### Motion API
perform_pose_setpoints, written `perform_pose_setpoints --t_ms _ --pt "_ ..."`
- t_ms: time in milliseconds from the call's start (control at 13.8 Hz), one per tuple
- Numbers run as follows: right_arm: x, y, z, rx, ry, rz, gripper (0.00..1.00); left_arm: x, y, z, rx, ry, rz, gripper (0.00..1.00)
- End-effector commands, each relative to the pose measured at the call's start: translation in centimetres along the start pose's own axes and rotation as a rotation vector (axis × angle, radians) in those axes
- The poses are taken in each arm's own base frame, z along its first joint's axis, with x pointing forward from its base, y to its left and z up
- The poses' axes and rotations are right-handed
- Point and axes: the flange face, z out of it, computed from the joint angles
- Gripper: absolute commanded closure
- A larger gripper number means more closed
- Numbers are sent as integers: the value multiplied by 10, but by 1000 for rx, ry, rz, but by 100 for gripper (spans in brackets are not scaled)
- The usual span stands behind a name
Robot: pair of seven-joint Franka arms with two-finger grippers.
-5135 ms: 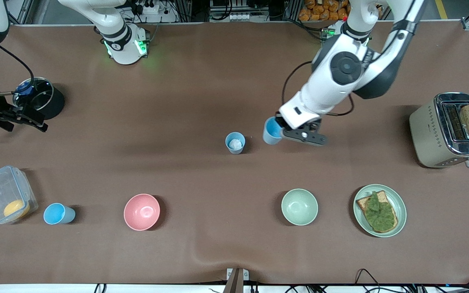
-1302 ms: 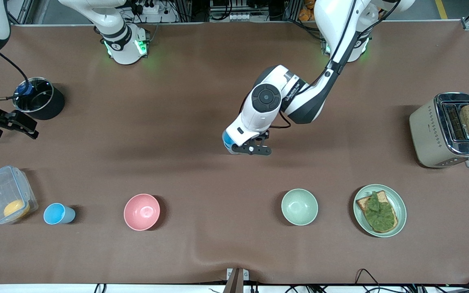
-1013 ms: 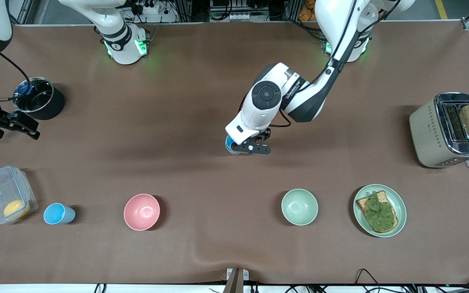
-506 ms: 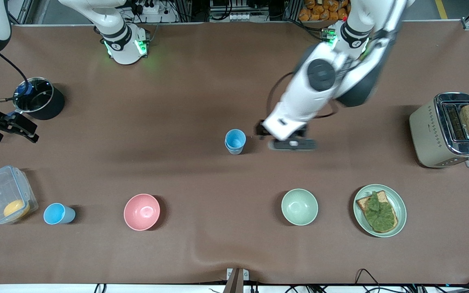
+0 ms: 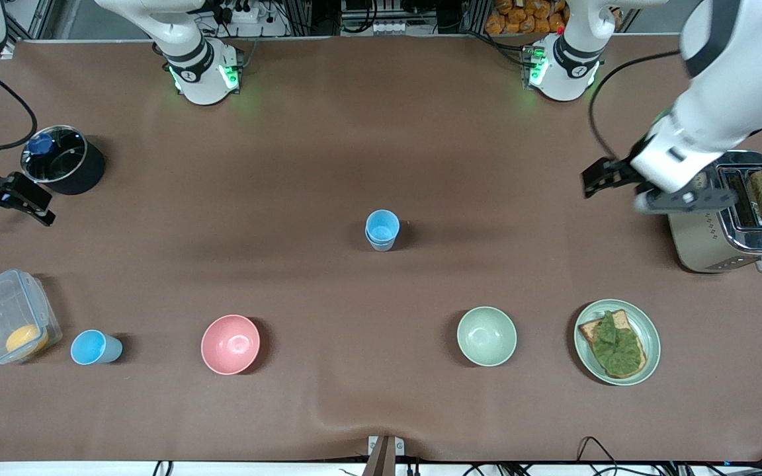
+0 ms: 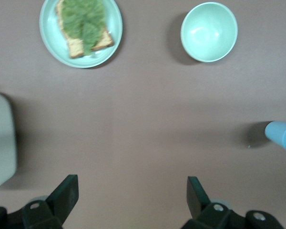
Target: Stack blue cups with both arms
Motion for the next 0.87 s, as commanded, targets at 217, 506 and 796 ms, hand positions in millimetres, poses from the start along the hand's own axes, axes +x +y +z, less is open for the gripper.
perform_pose_setpoints --t_ms 217,506,796 --pt "-15 -10 -6 19 -95 -25 0 -14 -32 -29 82 -28 -51 0" --pt "-34 -11 -33 22 -129 -27 0 -14 -47 -57 114 2 -87 0" --pt "-47 -10 -51 23 -140 -27 0 -16 -48 -68 118 -4 -107 0"
